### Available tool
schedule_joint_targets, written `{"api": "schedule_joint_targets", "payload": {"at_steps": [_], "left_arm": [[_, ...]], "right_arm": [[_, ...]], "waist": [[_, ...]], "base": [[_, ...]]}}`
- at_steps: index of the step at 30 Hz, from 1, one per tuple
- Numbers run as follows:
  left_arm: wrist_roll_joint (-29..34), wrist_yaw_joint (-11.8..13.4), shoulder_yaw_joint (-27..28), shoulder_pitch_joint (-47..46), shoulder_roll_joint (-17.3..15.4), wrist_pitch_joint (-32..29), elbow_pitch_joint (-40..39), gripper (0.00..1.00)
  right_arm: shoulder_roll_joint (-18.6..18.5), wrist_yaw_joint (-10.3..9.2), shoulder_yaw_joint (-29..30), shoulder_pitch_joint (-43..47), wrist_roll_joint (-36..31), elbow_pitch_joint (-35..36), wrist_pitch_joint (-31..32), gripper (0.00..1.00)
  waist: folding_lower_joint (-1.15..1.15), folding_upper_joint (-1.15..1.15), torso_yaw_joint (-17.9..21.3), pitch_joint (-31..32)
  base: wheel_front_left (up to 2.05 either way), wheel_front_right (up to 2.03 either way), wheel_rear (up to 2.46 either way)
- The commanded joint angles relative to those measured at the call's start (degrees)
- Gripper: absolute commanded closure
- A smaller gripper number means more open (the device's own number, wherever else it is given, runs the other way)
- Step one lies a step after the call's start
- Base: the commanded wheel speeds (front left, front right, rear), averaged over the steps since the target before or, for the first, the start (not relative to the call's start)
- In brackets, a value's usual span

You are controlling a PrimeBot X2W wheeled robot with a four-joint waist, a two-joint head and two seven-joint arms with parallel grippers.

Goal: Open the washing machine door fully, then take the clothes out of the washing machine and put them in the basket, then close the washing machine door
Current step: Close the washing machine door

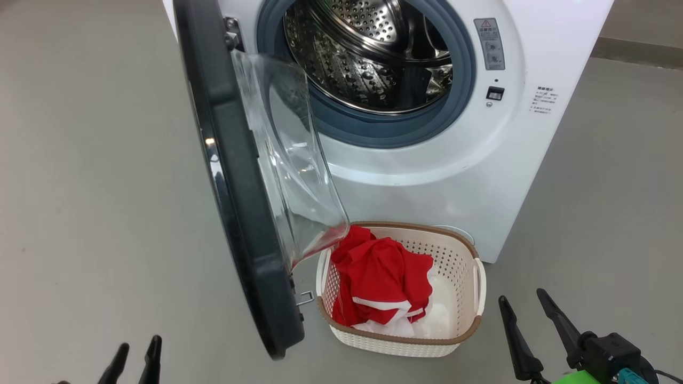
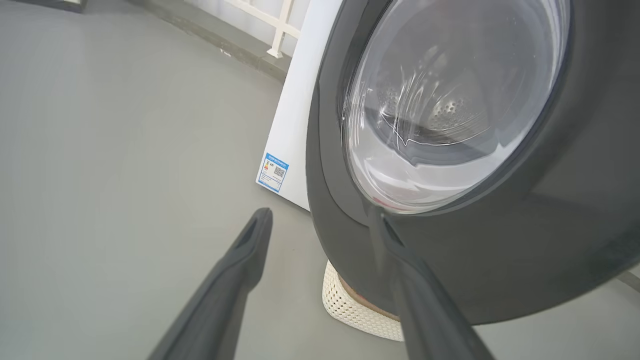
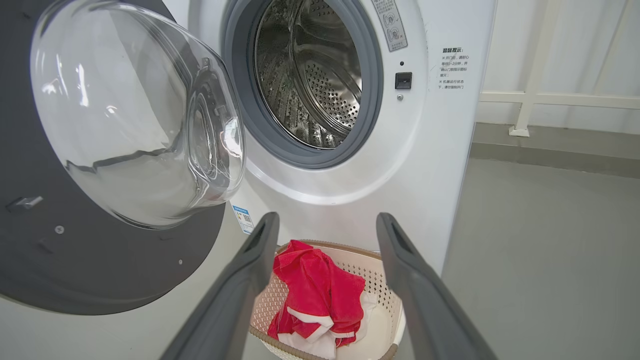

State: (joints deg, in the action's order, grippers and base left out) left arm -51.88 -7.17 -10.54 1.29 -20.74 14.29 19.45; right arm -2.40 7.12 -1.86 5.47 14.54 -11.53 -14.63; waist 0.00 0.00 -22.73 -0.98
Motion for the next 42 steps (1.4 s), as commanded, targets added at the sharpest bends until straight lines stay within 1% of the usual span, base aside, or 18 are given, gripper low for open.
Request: {"api": "schedule_joint_targets", "payload": {"at_steps": [1,2,3,7,10,13,16,19,23,39,42], "left_arm": [[4.2,-0.3,4.4,-0.9,0.0,0.7,-1.5,0.0],[9.7,-0.3,6.7,-0.1,1.6,0.7,-2.7,0.0],[13.0,-0.3,7.8,0.3,2.1,0.7,-3.4,0.0],[23.4,-0.3,12.4,2.0,5.4,0.7,-5.9,0.0],[29.1,-0.3,15.0,3.2,7.6,0.7,-7.8,0.0],[34.4,-0.3,16.1,4.6,8.7,0.7,-9.6,0.0],[37.6,-0.3,17.5,5.6,10.2,0.7,-10.8,0.0],[39.2,-0.3,17.7,6.3,11.1,0.7,-11.3,0.0],[39.8,-0.3,17.7,6.4,11.6,0.7,-11.5,0.0],[39.8,-0.3,18.1,5.6,12.4,0.7,-11.8,0.0],[38.7,-0.3,18.2,5.3,12.8,0.7,-11.7,0.0]], "right_arm": [[-0.5,0.36,-1.1,-1.6,0.4,1.2,-0.4,0.0],[-0.5,0.36,-1.1,-1.5,0.6,1.2,-0.4,0.0],[-0.5,0.36,-1.1,-1.5,0.7,1.2,-0.4,0.0],[-0.5,0.36,-1.0,-1.3,0.9,1.2,-0.4,0.0],[-0.5,0.36,-0.9,-1.0,1.2,1.3,-0.4,0.0],[-0.5,0.36,-0.8,-0.6,1.4,1.3,-0.4,0.0],[-0.5,0.36,-0.8,-0.3,1.4,1.4,-0.4,0.0],[-0.5,0.36,-0.5,-0.2,1.3,1.3,-0.4,0.0],[-0.5,0.36,-0.4,-0.3,1.3,1.4,-0.4,0.0],[-0.5,0.36,-0.4,-0.6,1.4,1.4,-0.4,0.0],[-0.5,0.36,-0.3,-0.7,1.5,1.4,-0.4,0.0]], "waist": [[0.0,0.0,0.1,0.2],[0.0,0.0,0.2,0.4],[0.0,0.0,0.2,0.4],[0.0,0.0,0.4,0.9],[0.0,0.0,0.5,1.5],[0.0,0.0,0.5,2.0],[0.0,0.0,0.5,2.3],[0.0,0.0,0.5,2.3],[0.0,0.0,0.4,2.0],[0.0,0.0,0.4,1.3],[0.0,0.0,0.4,1.3]], "base": [[0.0,0.0,0.0],[0.0,0.0,0.0],[0.0,0.0,0.0],[0.0,0.0,0.0],[0.0,0.0,0.0],[0.0,0.0,0.0],[0.0,0.0,0.0],[0.0,0.0,0.0],[0.0,0.0,0.0],[0.0,0.0,0.0],[0.0,0.0,0.0]]}}
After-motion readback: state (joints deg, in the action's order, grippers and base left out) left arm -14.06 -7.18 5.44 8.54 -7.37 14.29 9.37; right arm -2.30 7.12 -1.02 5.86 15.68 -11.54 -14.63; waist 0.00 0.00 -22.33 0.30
